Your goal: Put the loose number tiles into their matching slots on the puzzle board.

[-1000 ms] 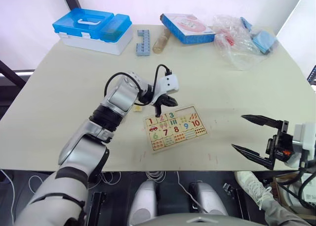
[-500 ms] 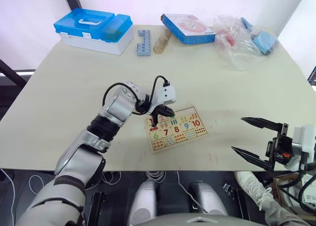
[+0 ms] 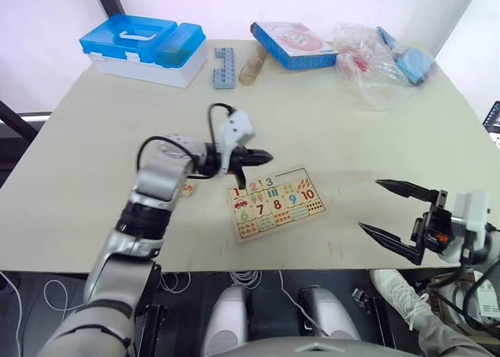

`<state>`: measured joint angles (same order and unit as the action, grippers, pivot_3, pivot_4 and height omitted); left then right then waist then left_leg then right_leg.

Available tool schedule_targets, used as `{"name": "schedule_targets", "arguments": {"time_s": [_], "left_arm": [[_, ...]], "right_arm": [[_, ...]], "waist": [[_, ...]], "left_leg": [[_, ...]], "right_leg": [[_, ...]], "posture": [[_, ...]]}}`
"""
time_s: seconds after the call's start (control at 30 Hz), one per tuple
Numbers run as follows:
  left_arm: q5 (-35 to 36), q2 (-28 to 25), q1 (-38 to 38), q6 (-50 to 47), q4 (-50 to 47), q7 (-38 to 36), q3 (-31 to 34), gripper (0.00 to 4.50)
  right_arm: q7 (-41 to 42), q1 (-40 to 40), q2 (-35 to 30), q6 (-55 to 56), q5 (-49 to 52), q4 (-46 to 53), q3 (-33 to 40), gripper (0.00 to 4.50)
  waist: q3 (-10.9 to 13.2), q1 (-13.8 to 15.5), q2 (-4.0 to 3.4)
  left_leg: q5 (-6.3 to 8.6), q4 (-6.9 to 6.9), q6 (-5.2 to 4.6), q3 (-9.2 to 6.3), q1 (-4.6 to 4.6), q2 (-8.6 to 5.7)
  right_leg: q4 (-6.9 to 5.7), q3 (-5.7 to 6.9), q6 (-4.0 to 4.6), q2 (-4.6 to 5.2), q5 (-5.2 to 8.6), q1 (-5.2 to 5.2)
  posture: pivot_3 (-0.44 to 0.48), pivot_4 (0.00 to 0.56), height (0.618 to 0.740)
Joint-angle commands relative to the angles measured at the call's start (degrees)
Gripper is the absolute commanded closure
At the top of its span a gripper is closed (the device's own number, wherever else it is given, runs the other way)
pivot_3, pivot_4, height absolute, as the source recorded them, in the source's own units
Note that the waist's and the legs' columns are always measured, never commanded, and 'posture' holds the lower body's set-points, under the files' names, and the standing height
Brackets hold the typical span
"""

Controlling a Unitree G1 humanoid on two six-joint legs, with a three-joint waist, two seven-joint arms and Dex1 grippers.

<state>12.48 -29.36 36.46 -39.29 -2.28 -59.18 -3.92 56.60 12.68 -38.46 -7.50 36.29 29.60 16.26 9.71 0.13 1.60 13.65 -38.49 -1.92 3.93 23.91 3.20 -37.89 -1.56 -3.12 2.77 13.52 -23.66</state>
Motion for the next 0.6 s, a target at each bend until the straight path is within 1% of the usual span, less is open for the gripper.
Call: {"name": "schedule_targets", "arguments": {"time_s": [0.03,0.17,0.23,0.33,0.43,0.53,0.57,0.6], "left_arm": [[6.18,1.27,-7.09,-3.43,-10.02,6.80,10.43,4.45],[9.82,0.85,-15.90,-4.37,-18.45,11.86,17.83,4.45],[11.65,0.72,-18.68,-5.18,-20.95,13.95,20.42,4.45],[13.89,0.43,-29.06,-3.04,-25.99,14.64,26.98,4.45],[15.88,0.73,-36.98,-0.98,-27.57,15.08,31.27,4.45],[16.97,0.98,-43.13,1.50,-27.56,15.39,34.25,3.64],[17.80,1.24,-44.91,1.95,-27.96,15.42,35.11,3.21],[18.35,1.63,-47.34,2.91,-28.23,15.37,36.30,2.68]], "right_arm": [[-2.49,-1.23,1.63,-1.17,1.17,1.59,-1.18,0.00],[-3.00,-1.81,2.19,-3.25,2.52,1.33,-2.20,0.00],[-2.80,-1.85,2.04,-4.34,3.44,1.04,-2.18,0.00],[-1.83,-1.90,1.08,-5.01,4.10,-1.66,0.00,0.00],[-0.25,-1.61,0.55,-4.76,4.70,-3.88,1.51,0.00],[1.23,-1.54,0.67,-3.34,4.41,-6.13,2.85,0.00],[1.83,-1.37,0.60,-3.10,4.40,-6.90,3.39,0.00],[2.68,-1.01,0.35,-2.97,4.54,-7.77,4.11,0.00]], "waist": [[0.00,-0.24,0.00],[0.00,-0.41,0.01],[0.00,-0.26,0.01],[-0.01,-0.41,0.01],[-0.01,-0.81,0.03],[-0.03,-0.57,0.06],[-0.04,-0.56,0.07],[-0.04,-0.46,0.07]], "left_leg": [[0.00,0.00,0.00,0.00,-0.02,0.01],[0.00,0.01,0.00,0.00,-0.01,0.02],[0.00,0.01,0.00,0.02,-0.02,0.02],[0.00,0.01,0.01,0.06,-0.06,0.01],[0.01,0.08,0.01,0.05,-0.13,0.03],[0.01,0.07,0.01,0.08,-0.13,0.03],[0.01,0.06,0.01,0.09,-0.14,0.03],[0.01,0.06,0.01,0.10,-0.14,0.03]], "right_leg": [[0.00,0.00,0.00,0.01,0.00,0.02],[0.01,0.01,0.00,0.02,0.00,0.02],[0.02,0.01,0.00,0.04,0.00,0.04],[0.03,-0.01,0.01,0.06,0.00,0.07],[0.07,-0.10,0.08,0.09,0.04,0.06],[0.04,-0.01,0.23,0.09,0.12,0.07],[0.04,-0.01,0.24,0.09,0.13,0.07],[0.05,-0.02,0.25,0.10,0.13,0.07]], "posture": [[0.000,0.150,0.740],[0.000,0.150,0.740],[0.000,0.150,0.740],[0.000,0.150,0.740],[0.000,0.150,0.740],[0.000,0.150,0.740],[0.000,0.150,0.740],[0.000,0.150,0.740]]}}
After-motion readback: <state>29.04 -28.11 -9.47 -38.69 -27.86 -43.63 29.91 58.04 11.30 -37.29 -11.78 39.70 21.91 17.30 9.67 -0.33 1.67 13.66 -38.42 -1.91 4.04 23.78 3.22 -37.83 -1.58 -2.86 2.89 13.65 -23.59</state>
